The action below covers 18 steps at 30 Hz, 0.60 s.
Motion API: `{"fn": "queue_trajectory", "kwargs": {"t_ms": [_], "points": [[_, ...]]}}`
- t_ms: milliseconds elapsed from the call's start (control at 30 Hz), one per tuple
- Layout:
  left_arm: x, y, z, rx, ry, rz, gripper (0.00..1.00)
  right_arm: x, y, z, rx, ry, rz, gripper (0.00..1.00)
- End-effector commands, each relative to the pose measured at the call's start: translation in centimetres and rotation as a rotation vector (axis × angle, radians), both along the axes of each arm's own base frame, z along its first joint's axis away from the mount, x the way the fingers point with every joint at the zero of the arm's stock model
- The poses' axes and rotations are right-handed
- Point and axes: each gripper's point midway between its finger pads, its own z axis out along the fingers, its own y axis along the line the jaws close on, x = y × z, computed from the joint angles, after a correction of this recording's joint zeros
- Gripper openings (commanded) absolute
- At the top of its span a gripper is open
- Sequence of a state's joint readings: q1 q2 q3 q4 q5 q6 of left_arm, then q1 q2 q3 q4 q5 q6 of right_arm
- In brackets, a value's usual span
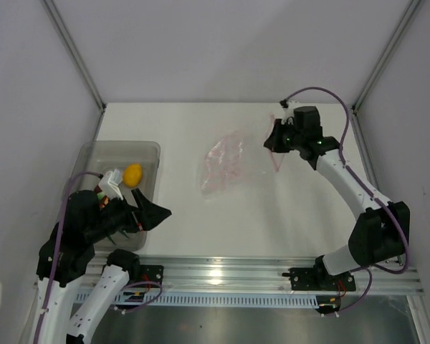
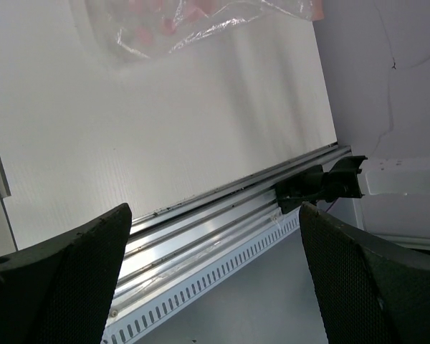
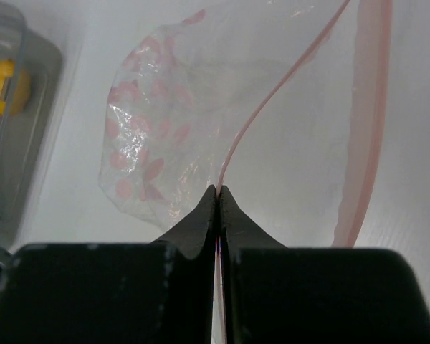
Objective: Place the food in the zip-top bag and seal the zipper
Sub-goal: Pick up the zipper food storage bag at the center of the board.
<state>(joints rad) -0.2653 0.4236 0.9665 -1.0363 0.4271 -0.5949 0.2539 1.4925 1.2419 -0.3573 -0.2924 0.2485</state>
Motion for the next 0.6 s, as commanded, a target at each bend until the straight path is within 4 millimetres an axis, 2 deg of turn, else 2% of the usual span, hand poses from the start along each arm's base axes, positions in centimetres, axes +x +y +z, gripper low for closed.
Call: {"fn": "queue_trajectory", "kwargs": {"t_ms": [0, 100, 133, 200, 233, 300, 333, 567], "points": [[0.7, 0.3, 1.2, 0.017, 0.002, 0.026, 0.99, -2.4, 3.2, 3.9, -0.186, -0.155, 0.088, 0.00], [1.0, 0.0, 2.0, 0.008, 0.011, 0.020, 0.99, -4.1, 4.8, 5.8, -0.246, -0.234, 0.106, 0.00], [1.1, 0.0, 2.0, 0.009, 0.016, 0.027, 0.99, -5.5, 6.6, 6.0, -0.263, -0.262, 0.158, 0.00], [1.2, 0.1, 2.6, 0.002, 0.009, 0.036, 0.99, -7.3, 8.3, 6.4, -0.279, -0.296, 0.219, 0.00], [1.2, 0.1, 2.7, -0.004, 0.011, 0.040, 0.99, -9.0, 10.3, 6.5, -0.290, -0.326, 0.287, 0.00], [1.2, 0.1, 2.9, -0.010, 0.012, 0.044, 0.97, -11.0, 12.1, 6.2, -0.294, -0.341, 0.347, 0.00], [1.2, -0.1, 2.9, -0.018, 0.020, 0.043, 0.96, -12.7, 13.7, 6.0, -0.315, -0.370, 0.410, 0.00], [1.5, -0.9, 3.0, -0.091, 0.044, 0.044, 0.90, -18.6, 18.9, 5.9, -0.220, -0.401, 0.559, 0.00]]}}
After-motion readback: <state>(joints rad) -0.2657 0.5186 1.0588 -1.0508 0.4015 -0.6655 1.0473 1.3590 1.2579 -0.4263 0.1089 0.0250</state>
